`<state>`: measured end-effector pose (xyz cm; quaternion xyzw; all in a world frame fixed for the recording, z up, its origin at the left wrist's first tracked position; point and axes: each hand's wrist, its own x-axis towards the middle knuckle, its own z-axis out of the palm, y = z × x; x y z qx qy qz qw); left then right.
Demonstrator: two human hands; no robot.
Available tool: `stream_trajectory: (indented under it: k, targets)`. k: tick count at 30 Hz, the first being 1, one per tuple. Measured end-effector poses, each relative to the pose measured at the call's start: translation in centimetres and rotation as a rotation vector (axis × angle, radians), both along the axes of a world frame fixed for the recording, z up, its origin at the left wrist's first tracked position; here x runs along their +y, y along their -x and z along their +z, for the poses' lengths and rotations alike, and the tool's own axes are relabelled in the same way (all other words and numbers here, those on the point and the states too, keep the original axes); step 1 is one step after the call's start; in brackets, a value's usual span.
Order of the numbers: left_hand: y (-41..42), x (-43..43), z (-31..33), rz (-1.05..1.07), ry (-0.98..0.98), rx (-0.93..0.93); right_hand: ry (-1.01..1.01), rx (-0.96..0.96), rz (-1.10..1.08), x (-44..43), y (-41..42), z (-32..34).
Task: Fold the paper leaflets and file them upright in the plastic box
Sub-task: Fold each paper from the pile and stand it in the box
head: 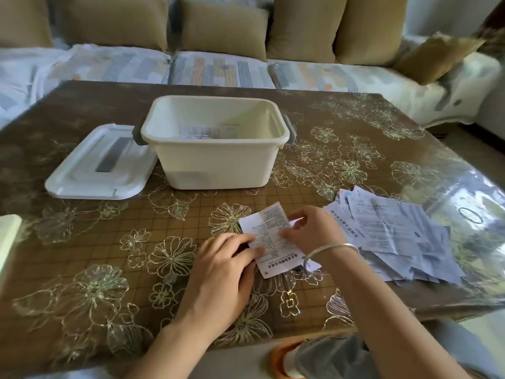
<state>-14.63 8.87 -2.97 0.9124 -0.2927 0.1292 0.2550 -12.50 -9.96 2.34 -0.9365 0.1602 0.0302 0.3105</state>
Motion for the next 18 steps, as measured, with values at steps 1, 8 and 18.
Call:
stream_trajectory:
  k: [1, 8, 18]
  targets:
    - [0.0, 0.1, 0.0, -0.003, 0.003, 0.004, 0.005, -0.009, 0.013, -0.1, -0.1, 0.1]
    - [-0.5, 0.7, 1.5, 0.125, 0.485, 0.134, -0.332, -0.251, 0.1, 0.2, 1.4, 1.9]
    - [0.2, 5.4, 2.2, 0.058, 0.419, 0.01, -0.328, -0.535, 0.348, 3.2, 5.0, -2.4]
